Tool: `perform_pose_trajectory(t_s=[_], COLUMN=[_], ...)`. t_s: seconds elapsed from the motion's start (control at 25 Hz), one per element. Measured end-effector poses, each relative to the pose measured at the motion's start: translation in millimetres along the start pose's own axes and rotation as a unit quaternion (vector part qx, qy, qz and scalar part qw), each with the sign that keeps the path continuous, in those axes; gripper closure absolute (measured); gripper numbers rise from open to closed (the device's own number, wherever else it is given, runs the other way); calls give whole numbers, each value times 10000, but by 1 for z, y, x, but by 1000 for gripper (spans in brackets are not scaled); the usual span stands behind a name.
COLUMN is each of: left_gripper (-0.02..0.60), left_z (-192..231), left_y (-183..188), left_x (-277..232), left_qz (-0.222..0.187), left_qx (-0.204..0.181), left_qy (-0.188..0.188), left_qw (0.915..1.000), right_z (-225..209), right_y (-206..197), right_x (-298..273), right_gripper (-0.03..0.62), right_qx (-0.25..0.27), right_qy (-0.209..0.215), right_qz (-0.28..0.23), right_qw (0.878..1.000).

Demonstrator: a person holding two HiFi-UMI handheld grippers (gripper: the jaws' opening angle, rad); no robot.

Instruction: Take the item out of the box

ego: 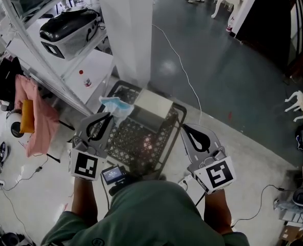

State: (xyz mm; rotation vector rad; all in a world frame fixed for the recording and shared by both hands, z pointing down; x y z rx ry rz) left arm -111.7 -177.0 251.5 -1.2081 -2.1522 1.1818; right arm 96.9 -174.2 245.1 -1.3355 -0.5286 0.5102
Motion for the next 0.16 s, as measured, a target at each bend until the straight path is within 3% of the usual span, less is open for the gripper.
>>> perform_pose_trajectory(t_s=[0.16], left_gripper=[565], left_z=[1], left_y=[-7], left_x=[-1], left_qz=[14], left_qx=[53], left_qy=[-27], left_qw=[10000], right_z=[1], right_y=[-2], right_x=[-4], right_gripper=[589], right_qx=[-9], right_qy=[-11], right_qz=[18], right_qw=[10000])
Point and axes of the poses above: the fingertips, and each gripper's own axes: x backward along the fingers, z to its left, y out of its top, the point moved 2 cm from there along x, backward along the fingers, and after that the axes turned 12 degrees about -z, right-handed, at the moved point
